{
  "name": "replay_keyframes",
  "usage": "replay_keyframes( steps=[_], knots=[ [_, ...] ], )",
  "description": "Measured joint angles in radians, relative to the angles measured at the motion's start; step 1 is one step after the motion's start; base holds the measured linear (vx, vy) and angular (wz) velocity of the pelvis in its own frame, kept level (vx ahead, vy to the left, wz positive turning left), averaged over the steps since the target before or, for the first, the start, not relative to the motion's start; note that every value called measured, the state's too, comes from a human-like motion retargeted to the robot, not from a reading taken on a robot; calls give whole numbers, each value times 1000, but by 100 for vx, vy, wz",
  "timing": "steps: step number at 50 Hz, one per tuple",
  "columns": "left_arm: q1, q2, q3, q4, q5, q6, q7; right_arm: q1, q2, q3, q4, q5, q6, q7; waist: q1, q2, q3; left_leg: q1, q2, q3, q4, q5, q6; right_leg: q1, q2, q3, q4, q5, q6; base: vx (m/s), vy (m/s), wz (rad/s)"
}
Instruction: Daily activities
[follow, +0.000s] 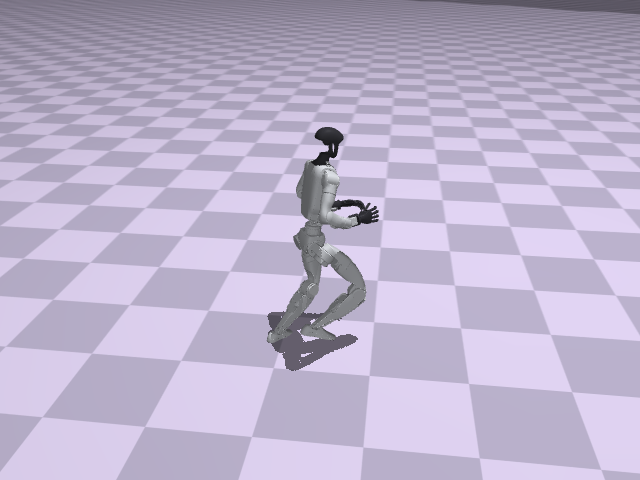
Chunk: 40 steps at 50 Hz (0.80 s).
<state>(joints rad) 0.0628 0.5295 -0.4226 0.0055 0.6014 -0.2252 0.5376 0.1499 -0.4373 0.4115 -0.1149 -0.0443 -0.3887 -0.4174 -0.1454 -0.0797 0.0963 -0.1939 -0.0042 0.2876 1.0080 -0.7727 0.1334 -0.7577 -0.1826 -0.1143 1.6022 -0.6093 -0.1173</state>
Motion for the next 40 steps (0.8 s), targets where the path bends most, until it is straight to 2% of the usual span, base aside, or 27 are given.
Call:
replay_keyframes(
  steps=[2,8,10,12,15,17,20,22,25,28,31,33,35,40],
  knots=[
    [-2,1,20,-22,-24,-13,19,37,-4,-15,-50,28,-8,-12,-33,17,-15,42,-2,-27,-45,76,-24,-60,54,6,-80,44,19,52,8,-29],
    [38,-15,63,-100,-134,-67,77,154,-25,-45,-147,48,-25,-97,-61,95,-51,122,75,-135,-9,562,-181,-31,292,20,-542,228,108,61,0,-49],
    [52,-26,69,-111,-158,-73,88,177,-23,-60,-164,47,-32,-129,-41,117,-52,117,112,-165,80,682,-205,19,347,17,-629,254,114,65,1,-42],
    [68,-41,82,-111,-168,-65,95,181,-17,-77,-180,43,-41,-159,-13,126,-49,104,153,-175,202,724,-191,68,370,5,-619,220,83,69,2,-37],
    [107,-72,114,-84,-173,-37,107,159,-7,-111,-198,10,-45,-203,45,123,-44,52,230,-174,419,700,-131,140,382,-7,-528,74,6,74,1,-37],
    [126,-95,145,-40,-170,-6,109,111,0,-136,-200,-33,-34,-234,92,110,-18,-7,281,-185,556,625,-73,207,381,-10,-487,-36,-35,77,-2,-20],
    [140,-129,195,32,-170,35,106,4,18,-171,-188,-104,-13,-272,175,64,28,-135,298,-197,681,475,10,323,353,14,-480,-129,-48,79,0,-10],
    [174,-140,227,48,-181,40,95,-46,35,-188,-194,-114,-5,-264,233,25,32,-224,259,-178,655,408,39,408,309,26,-518,-122,-29,83,6,-12],
    [251,-138,265,31,-208,24,69,-72,52,-200,-222,-86,1,-225,302,-33,20,-311,167,-129,494,356,49,529,239,47,-581,14,48,84,11,-9],
    [332,-142,295,12,-231,9,50,-68,48,-190,-261,-59,-2,-176,341,-84,1,-340,41,-94,230,357,9,609,172,75,-594,203,145,81,12,-11],
    [395,-149,316,10,-236,8,42,-71,29,-168,-295,-59,0,-132,342,-129,-9,-329,-99,-91,-46,408,-35,650,90,90,-537,381,212,77,10,-10],
    [423,-156,326,20,-229,12,52,-81,18,-153,-308,-68,-2,-104,328,-154,-11,-308,-178,-105,-162,426,-37,659,45,103,-462,454,230,74,7,-19],
    [441,-163,325,39,-211,22,67,-84,14,-137,-311,-86,-5,-82,308,-169,-13,-298,-227,-118,-161,394,-8,654,12,112,-356,494,231,75,4,-26],
    [391,-177,302,194,-106,75,115,-95,37,-77,-239,-143,-4,-13,225,-197,1,-228,-275,-119,-9,178,111,546,-57,145,-46,515,192,76,2,-41]
  ],
)
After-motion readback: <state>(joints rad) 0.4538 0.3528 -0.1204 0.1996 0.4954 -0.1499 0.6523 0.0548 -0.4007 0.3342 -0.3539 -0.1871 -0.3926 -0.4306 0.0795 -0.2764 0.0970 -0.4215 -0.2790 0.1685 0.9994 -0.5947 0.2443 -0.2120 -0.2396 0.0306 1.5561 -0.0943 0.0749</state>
